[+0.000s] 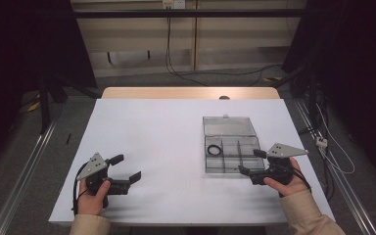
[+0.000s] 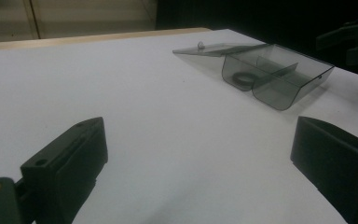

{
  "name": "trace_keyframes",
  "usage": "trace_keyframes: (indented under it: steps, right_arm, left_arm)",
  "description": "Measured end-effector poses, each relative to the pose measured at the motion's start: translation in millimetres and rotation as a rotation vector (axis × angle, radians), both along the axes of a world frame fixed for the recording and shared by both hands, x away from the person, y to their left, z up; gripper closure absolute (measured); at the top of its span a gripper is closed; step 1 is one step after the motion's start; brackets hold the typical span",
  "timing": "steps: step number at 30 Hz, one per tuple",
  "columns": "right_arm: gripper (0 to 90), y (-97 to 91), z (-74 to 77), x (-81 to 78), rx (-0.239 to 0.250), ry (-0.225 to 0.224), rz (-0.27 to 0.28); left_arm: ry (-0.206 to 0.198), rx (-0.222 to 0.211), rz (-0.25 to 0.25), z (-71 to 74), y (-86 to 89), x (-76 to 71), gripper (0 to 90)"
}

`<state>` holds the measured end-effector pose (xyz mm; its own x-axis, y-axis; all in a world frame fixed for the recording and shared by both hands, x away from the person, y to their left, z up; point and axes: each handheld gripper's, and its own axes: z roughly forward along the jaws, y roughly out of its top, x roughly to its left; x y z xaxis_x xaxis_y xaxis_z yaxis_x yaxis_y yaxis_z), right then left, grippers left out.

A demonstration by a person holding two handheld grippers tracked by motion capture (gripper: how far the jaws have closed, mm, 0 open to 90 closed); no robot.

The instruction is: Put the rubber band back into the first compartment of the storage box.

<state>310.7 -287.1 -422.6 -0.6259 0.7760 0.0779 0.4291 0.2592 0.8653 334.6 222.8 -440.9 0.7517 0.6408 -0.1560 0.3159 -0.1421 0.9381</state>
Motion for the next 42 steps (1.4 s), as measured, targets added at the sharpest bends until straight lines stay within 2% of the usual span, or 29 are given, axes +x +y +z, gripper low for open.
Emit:
trace_keyframes:
  steps: [21,42]
  right_arm:
    - [14.5,-21.1,-4.5,-12.3,-0.015,-0.011,-0.035]
    - [14.5,-35.4,-9.8,-20.3,-0.034,-0.002,-0.054]
  left_arm:
    - [0.0,0.004,-0.002,0.2,-0.2,-0.5,3.5]
    - [0.0,0.005,-0.002,0.1,-0.4,-0.7,3.5]
